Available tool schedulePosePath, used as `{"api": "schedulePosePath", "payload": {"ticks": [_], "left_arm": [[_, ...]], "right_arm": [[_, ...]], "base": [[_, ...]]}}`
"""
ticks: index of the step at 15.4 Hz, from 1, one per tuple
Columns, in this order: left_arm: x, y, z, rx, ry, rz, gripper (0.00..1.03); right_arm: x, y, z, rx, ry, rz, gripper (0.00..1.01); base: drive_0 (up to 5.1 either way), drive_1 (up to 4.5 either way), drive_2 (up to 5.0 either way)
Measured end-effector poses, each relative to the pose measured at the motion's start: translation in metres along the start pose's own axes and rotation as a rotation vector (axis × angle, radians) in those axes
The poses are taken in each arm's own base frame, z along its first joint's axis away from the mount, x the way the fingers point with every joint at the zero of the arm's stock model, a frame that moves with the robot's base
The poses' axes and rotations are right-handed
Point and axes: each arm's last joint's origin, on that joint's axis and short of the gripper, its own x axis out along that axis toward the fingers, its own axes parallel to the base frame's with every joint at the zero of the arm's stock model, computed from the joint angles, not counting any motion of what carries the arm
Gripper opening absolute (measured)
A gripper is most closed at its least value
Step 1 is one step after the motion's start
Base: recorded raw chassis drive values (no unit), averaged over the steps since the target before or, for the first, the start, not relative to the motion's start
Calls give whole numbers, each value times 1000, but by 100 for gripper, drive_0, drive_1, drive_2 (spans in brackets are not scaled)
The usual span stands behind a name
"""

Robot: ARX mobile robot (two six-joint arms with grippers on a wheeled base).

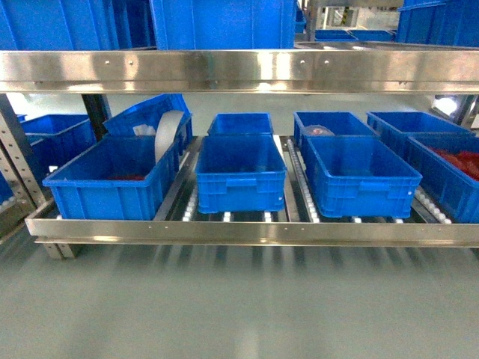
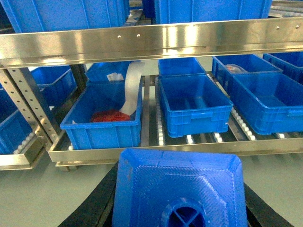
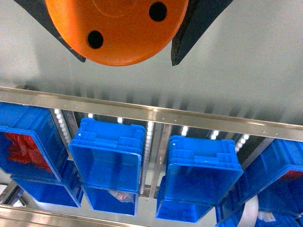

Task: Sort blue parts and orange caps into right shelf containers

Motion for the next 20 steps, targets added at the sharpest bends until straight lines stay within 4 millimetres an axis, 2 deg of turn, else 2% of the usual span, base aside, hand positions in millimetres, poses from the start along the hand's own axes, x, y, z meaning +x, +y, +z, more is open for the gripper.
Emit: {"api": "schedulePosePath", "payload": {"ticks": [20], "left_arm": [[0, 0, 0, 0, 1, 0, 44]], "right_arm": [[0, 0, 0, 0, 0, 0, 43]], "base": [[0, 0, 0]]}}
